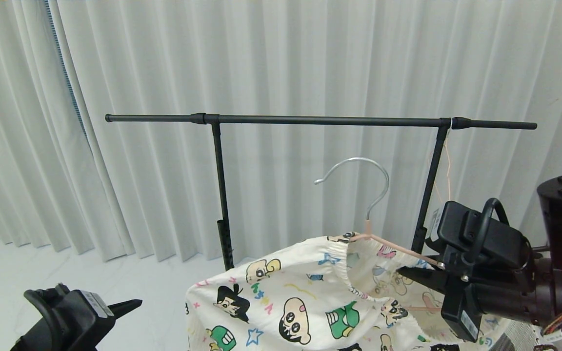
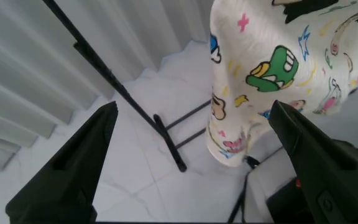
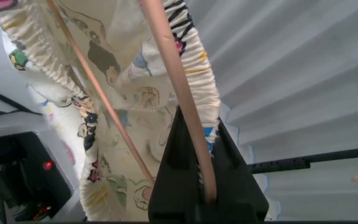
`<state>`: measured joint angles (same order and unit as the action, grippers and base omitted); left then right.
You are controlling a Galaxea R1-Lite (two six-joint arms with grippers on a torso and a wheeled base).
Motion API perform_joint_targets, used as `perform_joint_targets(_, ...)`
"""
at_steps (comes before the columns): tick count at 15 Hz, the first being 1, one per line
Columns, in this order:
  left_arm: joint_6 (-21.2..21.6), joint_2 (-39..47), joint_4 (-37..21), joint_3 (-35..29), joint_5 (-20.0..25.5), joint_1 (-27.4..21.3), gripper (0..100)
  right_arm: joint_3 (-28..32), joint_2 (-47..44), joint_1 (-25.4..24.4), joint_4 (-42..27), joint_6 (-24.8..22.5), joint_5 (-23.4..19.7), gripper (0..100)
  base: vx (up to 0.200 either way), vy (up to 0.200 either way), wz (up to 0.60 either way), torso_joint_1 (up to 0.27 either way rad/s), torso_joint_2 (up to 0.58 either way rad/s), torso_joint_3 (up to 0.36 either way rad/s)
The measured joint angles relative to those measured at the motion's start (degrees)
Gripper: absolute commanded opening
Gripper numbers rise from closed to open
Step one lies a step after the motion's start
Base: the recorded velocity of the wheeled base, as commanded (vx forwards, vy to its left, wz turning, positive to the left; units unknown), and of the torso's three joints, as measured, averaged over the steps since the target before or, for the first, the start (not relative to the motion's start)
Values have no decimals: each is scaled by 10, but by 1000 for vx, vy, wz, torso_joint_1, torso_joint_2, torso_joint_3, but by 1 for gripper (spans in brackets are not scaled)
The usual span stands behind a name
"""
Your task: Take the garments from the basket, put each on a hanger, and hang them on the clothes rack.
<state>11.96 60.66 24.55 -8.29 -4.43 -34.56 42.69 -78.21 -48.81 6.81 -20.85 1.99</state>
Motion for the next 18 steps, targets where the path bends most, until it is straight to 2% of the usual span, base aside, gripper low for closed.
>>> perform_joint_targets(4,-26,29,0,-5,9,7,100,5,0,-5,0,-23,-17,0,0,0,0,0,0,0)
perform_joint_targets(5,-33,36,0,-10,9,8,0,5,1,-5,0,-24,-19,0,0,0,0,0,0,0)
perform_joint_targets(9,-38,47,0,-14,8,24,0,5,3,-1,-14,-24,-15,0,0,0,0,0,0,0)
perform_joint_targets(14,-34,49,1,6,5,109,0,12,5,30,-17,-23,-14,0,0,0,0,0,0,0)
perform_joint_targets(18,-32,44,1,10,5,114,0,16,5,34,-16,-21,-14,0,0,0,0,0,0,0)
